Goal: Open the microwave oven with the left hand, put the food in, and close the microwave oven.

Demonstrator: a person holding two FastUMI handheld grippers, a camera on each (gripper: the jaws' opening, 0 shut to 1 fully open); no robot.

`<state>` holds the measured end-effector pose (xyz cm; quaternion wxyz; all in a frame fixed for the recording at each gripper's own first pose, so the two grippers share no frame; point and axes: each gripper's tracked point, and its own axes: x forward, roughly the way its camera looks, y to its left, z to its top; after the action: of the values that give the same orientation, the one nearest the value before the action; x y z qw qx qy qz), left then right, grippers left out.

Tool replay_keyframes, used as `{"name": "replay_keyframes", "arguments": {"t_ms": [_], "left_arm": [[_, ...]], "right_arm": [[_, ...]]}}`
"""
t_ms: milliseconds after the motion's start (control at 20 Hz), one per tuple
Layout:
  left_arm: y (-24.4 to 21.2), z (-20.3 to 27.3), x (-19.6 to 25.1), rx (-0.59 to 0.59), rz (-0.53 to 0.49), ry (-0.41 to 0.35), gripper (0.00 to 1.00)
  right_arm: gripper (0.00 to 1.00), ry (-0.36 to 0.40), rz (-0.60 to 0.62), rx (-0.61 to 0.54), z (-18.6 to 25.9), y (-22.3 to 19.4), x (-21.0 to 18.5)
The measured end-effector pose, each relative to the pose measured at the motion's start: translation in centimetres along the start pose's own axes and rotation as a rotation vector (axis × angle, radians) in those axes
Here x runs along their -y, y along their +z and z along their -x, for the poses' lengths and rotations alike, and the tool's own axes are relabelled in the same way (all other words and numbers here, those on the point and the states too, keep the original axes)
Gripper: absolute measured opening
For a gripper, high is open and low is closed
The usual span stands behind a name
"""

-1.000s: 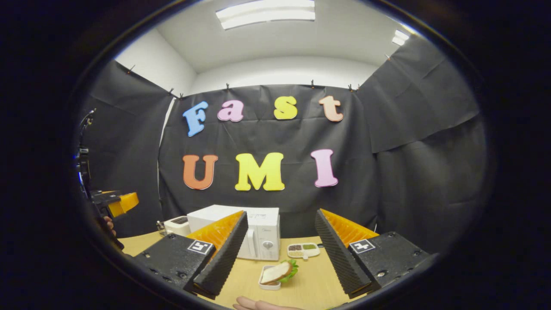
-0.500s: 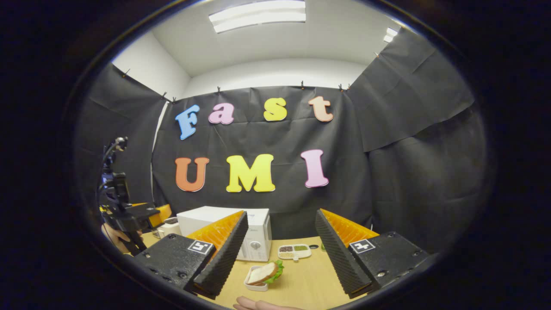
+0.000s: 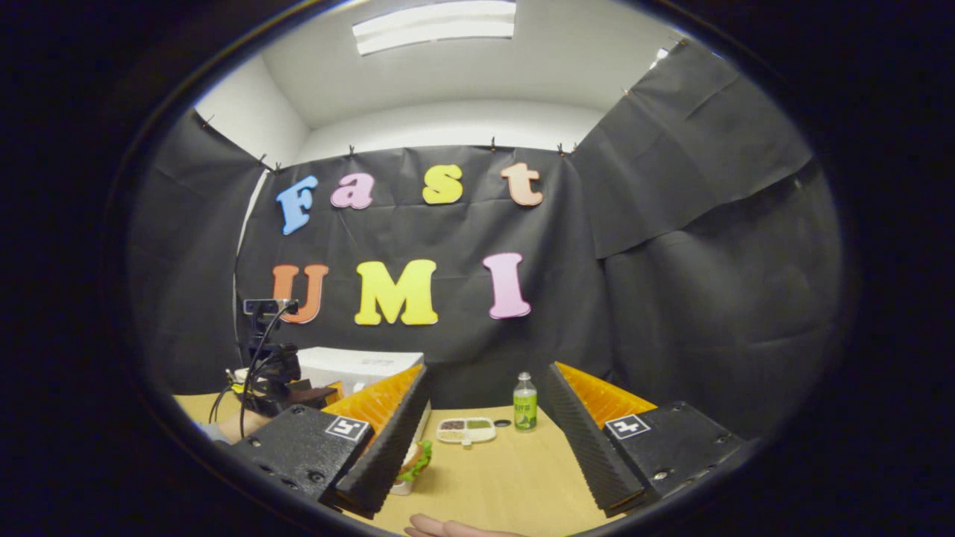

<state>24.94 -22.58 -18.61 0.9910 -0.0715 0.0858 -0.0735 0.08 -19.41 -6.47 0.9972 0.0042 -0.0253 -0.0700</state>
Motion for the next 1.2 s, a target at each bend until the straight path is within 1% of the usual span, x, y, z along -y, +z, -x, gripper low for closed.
{"name": "replay_keyframes", "arguments": {"t_ms": [50,100,150,250,300,350,400,450,500,550,600,700,750,800,850,900,1000,1100,1200], "left_arm": [[-0.9,-1.0,0.6,-0.017,-0.001,-0.004,0.82],[-1.6,-1.9,1.3,-0.027,-0.003,-0.011,0.8],[-2.2,-2.9,1.7,-0.03,-0.006,-0.013,0.9],[-3.5,-4.5,2.9,-0.043,-0.008,-0.03,0.89],[-3.9,-5.2,3.7,-0.05,-0.013,-0.061,0.88],[-4.7,-5.9,4.5,-0.07,-0.025,-0.085,0.84],[-5.0,-6.2,3.9,-0.074,-0.061,-0.052,0.55],[-4.7,-5.8,3.6,-0.075,-0.074,-0.031,0.75],[-4.8,-6.6,4.0,-0.052,-0.081,-0.028,0.59],[-4.8,-6.8,3.8,-0.057,-0.09,-0.022,0.46],[-4.6,-6.3,3.8,-0.048,-0.102,-0.021,0.55],[-4.8,-6.5,3.7,-0.042,-0.094,-0.019,0.54],[-4.6,-6.7,2.9,-0.033,-0.114,0.013,0.38],[-4.6,-5.6,2.8,-0.049,-0.098,0.01,0.46],[-4.9,-6.5,2.9,-0.052,-0.082,0.001,0.17],[-5.2,-6.4,2.9,-0.071,-0.074,-0.007,0.14],[-5.3,-6.0,2.9,-0.082,-0.073,-0.029,0.14],[-5.4,-5.5,3.0,-0.089,-0.074,-0.062,0.14],[-5.7,-5.0,3.1,-0.102,-0.039,-0.101,0.14]], "right_arm": [[1.0,-0.017,-0.003,-0.013,-0.2,-0.6,1.1],[1.0,-0.025,-0.013,-0.024,-0.3,-1.2,1.9],[1.0,-0.032,-0.027,-0.034,-0.4,-1.7,2.6],[1.0,-0.028,-0.043,-0.055,-0.6,-3.0,3.6],[0.99,-0.015,-0.041,-0.045,-0.7,-3.1,3.9],[0.99,0.001,-0.044,-0.039,-0.7,-3.1,3.9],[0.99,0.007,-0.051,-0.042,-0.9,-3.3,4.1],[0.99,0.008,-0.06,-0.044,-0.9,-3.7,4.5],[0.99,0.008,-0.063,-0.045,-1.0,-3.9,4.7],[0.99,0.009,-0.061,-0.048,-1.1,-4.1,4.8],[0.99,0.009,-0.063,-0.054,-1.3,-4.4,4.8],[0.99,0.013,-0.069,-0.061,-1.4,-4.6,4.7],[0.99,0.015,-0.071,-0.064,-1.3,-4.7,4.5],[0.99,0.02,-0.075,-0.067,-1.4,-4.8,4.3],[0.99,0.021,-0.084,-0.068,-1.3,-4.8,4.2],[0.99,0.025,-0.096,-0.071,-1.3,-4.8,4.1],[0.99,0.04,-0.105,-0.076,-1.2,-5.1,3.5],[0.99,0.033,-0.101,-0.087,-1.3,-5.2,3.6],[0.99,0.044,-0.098,-0.081,-1.0,-4.8,3.1]]}}
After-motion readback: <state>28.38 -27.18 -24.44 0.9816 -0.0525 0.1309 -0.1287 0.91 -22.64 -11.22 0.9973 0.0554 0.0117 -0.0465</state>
